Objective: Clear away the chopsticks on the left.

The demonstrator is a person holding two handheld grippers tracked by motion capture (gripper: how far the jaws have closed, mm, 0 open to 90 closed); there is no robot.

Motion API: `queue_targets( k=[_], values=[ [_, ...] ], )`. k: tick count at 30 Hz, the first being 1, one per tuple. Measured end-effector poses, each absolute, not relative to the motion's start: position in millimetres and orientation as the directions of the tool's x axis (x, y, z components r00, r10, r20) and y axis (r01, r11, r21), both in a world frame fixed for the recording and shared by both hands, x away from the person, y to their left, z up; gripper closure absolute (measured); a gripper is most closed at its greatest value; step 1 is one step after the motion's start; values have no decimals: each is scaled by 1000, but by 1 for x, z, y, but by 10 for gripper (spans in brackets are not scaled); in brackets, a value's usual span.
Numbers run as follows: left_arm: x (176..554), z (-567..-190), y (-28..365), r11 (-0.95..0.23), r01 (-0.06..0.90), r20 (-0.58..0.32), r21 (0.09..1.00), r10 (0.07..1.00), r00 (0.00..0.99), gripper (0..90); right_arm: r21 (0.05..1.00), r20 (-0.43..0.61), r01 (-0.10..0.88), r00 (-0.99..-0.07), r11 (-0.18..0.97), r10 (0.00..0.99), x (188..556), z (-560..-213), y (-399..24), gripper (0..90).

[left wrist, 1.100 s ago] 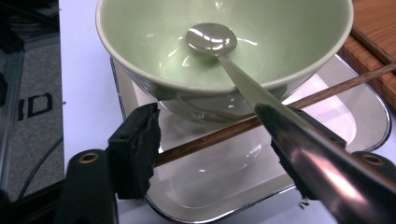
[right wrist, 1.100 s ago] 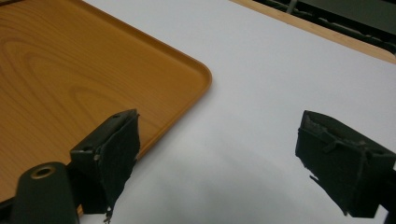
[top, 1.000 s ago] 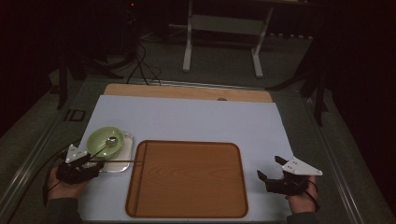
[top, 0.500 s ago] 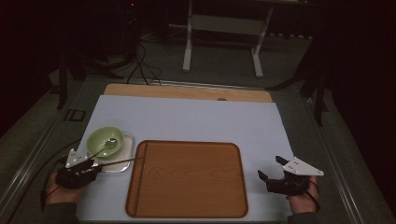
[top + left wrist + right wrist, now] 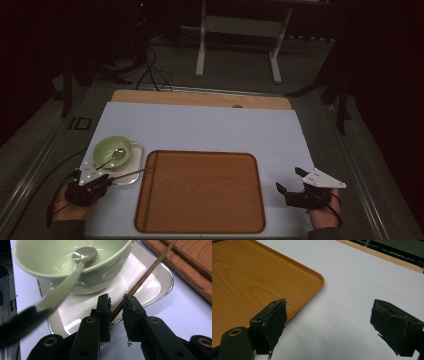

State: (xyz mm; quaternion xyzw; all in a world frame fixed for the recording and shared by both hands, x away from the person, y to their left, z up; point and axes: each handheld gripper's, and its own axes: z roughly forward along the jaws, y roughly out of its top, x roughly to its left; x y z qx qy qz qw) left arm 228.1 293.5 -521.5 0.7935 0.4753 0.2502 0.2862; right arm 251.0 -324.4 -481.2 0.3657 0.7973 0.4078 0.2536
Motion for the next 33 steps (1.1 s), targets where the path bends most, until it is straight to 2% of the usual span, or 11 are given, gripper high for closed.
queue_targets(
  k=[10,20,26,33],
  values=[
    [236,-522,274,-464,592,194,659,865,463,776,833,-105,380,-606,403,788,251,-482,-324,137],
    [245,-521,249,-564,587,294,581,818,495,774,831,-103,382,-608,404,787,252,-482,-324,137],
    [249,-521,243,-583,606,324,541,810,489,767,830,-102,384,-609,405,787,252,-482,-324,137],
    [260,-521,231,-597,612,318,518,799,510,761,830,-100,386,-608,403,788,252,-482,-324,137]
  ],
)
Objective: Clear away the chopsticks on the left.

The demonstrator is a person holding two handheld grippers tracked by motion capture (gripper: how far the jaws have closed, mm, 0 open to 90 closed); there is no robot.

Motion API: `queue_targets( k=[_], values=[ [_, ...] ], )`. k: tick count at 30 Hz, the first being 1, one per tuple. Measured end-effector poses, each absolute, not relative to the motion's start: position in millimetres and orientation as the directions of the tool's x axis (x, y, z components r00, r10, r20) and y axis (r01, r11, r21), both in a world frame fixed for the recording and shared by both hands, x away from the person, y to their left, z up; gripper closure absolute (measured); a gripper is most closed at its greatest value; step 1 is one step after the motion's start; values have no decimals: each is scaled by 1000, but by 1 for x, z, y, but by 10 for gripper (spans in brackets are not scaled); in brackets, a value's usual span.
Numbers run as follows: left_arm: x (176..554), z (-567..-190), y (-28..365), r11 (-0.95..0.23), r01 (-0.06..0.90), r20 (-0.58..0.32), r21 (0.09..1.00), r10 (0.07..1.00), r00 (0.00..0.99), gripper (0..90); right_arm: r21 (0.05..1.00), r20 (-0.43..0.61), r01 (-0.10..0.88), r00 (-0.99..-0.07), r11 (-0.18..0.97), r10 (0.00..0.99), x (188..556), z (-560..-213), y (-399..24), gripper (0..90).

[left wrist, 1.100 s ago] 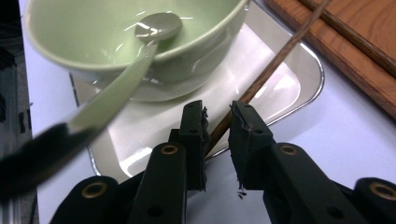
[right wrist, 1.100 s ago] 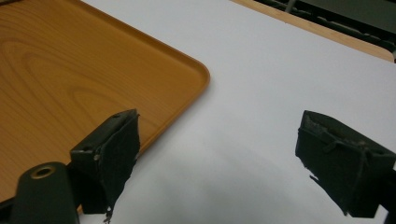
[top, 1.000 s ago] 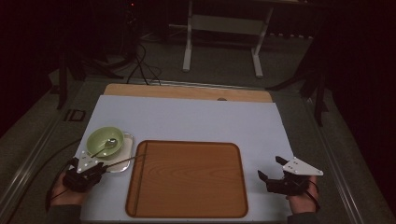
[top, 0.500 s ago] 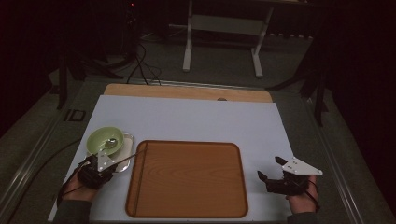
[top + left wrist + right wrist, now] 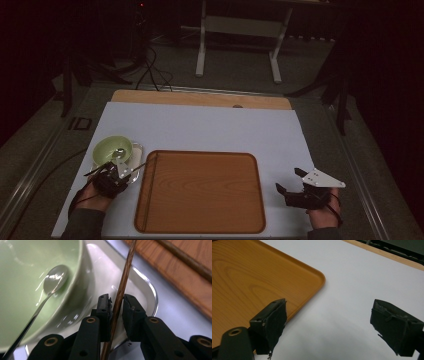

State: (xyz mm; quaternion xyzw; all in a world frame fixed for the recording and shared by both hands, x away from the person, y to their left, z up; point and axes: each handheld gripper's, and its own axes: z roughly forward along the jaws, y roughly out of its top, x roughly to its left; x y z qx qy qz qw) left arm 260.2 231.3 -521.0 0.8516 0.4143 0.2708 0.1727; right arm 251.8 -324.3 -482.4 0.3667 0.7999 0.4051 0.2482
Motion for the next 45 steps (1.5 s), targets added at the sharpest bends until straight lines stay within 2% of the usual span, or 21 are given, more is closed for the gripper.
queue_targets(
  k=[5,10,15,30,45],
  values=[
    [266,-522,221,-613,610,329,502,788,521,752,831,-98,387,-607,401,789,252,-482,-325,137],
    [269,-522,217,-602,626,312,496,796,518,824,831,-97,386,-608,400,788,252,-482,-325,137],
    [268,-519,217,-563,642,262,520,821,508,848,831,-97,387,-608,401,788,252,-482,-325,137],
    [253,-494,226,-337,647,7,684,890,456,849,831,-96,387,-607,399,789,252,-482,-325,137],
    [247,-488,214,-270,632,-70,726,885,459,848,832,-99,384,-608,401,788,252,-482,-325,137]
  ],
)
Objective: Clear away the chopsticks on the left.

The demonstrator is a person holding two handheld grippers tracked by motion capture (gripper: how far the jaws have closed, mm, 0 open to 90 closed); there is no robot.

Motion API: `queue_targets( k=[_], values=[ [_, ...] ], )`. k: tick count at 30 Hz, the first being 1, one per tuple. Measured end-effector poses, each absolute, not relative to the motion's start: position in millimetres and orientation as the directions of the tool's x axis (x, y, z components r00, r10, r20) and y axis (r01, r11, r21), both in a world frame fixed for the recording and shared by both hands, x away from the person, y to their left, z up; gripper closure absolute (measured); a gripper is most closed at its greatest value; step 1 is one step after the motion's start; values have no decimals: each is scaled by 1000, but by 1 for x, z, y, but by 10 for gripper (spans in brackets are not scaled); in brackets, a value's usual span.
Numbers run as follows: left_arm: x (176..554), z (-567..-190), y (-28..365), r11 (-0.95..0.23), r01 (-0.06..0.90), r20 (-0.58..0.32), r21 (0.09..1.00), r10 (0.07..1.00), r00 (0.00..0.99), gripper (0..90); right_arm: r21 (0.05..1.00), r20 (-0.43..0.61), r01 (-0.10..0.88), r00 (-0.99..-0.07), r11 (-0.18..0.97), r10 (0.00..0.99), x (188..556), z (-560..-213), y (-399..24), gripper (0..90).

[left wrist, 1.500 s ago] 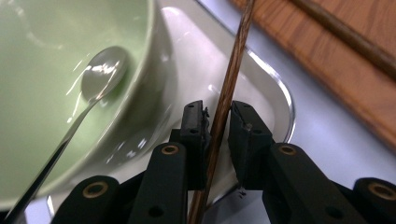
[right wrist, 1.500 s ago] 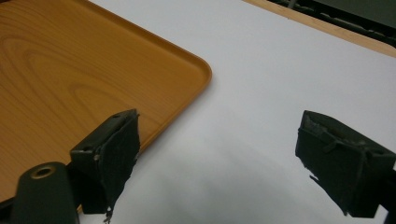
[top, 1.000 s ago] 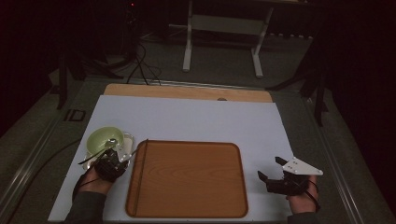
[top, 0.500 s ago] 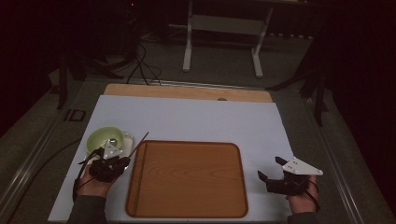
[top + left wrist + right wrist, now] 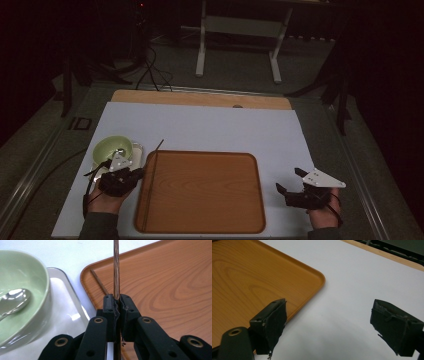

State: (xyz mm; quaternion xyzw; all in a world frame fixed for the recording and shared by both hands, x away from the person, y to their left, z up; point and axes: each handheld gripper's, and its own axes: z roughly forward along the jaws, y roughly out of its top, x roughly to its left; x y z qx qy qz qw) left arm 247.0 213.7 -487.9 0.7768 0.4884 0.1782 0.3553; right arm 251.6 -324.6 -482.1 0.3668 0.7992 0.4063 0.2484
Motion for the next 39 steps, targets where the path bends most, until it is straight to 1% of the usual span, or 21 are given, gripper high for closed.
queue_targets(
  k=[8,14,18,29,39],
  values=[
    [246,-490,205,-236,633,-112,737,881,459,846,831,-100,384,-608,402,788,252,-482,-325,137],
    [246,-492,199,-198,642,-159,741,877,454,846,831,-102,382,-610,404,786,252,-482,-324,137],
    [247,-494,192,-206,640,-155,741,874,460,846,831,-102,382,-610,404,786,252,-482,-325,137],
    [250,-501,176,-168,626,-198,761,860,471,845,831,-102,382,-610,404,786,252,-482,-325,137],
    [254,-509,173,-122,634,-224,763,871,437,845,831,-102,382,-610,404,786,252,-482,-325,137]
  ],
)
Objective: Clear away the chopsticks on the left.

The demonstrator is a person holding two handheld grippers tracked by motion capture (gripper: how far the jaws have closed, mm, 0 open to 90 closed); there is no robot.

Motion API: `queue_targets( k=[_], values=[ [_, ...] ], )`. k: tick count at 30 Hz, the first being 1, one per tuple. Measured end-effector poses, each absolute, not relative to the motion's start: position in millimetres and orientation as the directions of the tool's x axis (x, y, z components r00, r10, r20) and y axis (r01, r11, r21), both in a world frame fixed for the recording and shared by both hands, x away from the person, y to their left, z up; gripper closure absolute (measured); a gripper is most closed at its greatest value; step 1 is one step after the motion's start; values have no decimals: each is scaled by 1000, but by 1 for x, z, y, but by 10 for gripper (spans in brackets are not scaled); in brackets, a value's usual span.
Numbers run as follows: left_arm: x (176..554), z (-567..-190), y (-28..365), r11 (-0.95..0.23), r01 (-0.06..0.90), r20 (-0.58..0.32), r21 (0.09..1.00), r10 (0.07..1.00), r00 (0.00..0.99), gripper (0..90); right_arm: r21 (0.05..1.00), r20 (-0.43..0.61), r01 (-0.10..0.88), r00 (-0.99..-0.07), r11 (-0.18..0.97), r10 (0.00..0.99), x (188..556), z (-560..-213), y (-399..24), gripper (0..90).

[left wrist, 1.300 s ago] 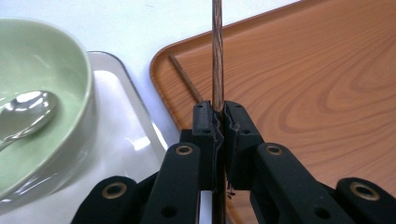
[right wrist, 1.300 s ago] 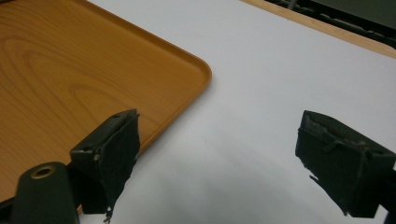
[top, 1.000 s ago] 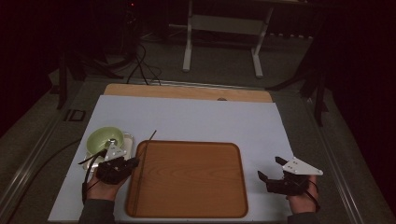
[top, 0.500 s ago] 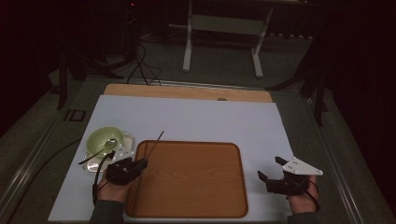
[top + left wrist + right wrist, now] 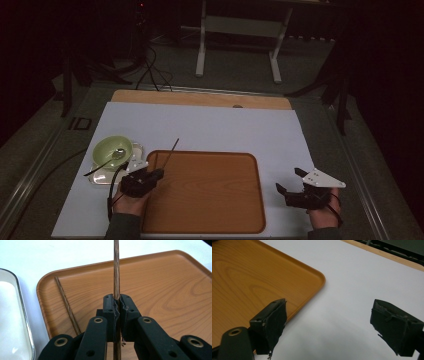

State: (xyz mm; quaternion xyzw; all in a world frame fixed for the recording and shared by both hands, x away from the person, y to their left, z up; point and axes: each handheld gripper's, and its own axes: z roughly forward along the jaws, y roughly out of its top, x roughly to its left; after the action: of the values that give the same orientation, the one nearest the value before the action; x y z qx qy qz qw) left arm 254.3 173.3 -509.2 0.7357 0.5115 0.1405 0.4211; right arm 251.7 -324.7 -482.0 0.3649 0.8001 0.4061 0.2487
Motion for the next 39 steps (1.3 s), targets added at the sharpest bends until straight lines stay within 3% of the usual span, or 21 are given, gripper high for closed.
queue_targets(
  k=[9,26,39],
  values=[
    [251,-520,178,-95,653,-231,751,889,395,839,832,-100,382,-610,402,786,252,-482,-325,137],
    [241,-527,180,-181,695,-62,696,949,309,785,832,-98,382,-612,402,785,252,-482,-325,137],
    [236,-527,177,-203,698,-7,687,958,287,738,833,-98,381,-612,401,785,252,-482,-325,137]
  ],
)
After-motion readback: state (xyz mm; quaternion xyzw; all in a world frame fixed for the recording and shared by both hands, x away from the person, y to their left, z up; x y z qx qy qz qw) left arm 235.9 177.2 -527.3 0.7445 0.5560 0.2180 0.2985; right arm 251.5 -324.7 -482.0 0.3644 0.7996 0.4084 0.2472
